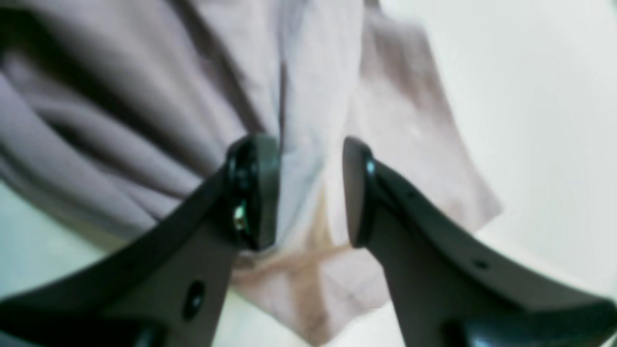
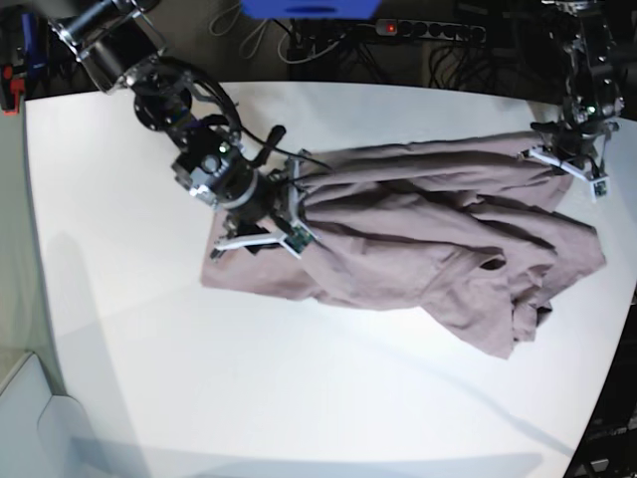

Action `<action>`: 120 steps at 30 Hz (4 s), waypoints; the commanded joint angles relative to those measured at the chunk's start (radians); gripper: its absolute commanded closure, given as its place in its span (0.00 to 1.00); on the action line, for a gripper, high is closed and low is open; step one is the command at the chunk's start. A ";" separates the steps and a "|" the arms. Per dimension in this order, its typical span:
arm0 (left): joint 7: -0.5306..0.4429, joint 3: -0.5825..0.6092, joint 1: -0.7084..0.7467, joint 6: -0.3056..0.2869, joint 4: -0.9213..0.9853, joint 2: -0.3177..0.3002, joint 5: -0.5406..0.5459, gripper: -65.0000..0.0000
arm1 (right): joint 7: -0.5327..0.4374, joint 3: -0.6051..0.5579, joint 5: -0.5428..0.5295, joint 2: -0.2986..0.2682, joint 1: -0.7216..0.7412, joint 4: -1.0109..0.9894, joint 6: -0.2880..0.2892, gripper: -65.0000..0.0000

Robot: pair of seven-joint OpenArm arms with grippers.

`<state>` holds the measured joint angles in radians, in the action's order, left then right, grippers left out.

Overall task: Layout the t-shirt on the table in an organized manner, then fold the t-shirt properly
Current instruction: 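Grasp the shirt fabric with the right gripper and drag it outward, then pull the shirt edges apart with both grippers to spread it, then drag the shirt hem with the right gripper to flatten it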

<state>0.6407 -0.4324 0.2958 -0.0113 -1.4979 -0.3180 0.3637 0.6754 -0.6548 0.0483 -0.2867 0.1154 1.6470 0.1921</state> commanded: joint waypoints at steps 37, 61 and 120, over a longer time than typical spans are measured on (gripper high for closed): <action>-0.017 -0.141 -0.005 0.004 -0.019 -0.043 0.005 0.99 | -0.262 0.158 -0.001 0.442 0.427 -0.795 -0.007 0.34; -0.107 -0.035 -0.059 0.004 0.121 -0.016 -0.002 0.99 | -0.046 0.573 -0.001 0.356 0.246 -0.173 -0.013 1.00; -0.101 -0.053 0.147 0.006 0.035 -0.019 -0.142 0.99 | 0.100 0.691 -0.008 0.257 -0.056 0.123 -0.007 0.60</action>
<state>0.4774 -0.4854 0.4351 -0.0109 -1.4597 -0.3305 0.2279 0.7990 0.0364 0.0448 -0.0319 0.0387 1.7573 0.1852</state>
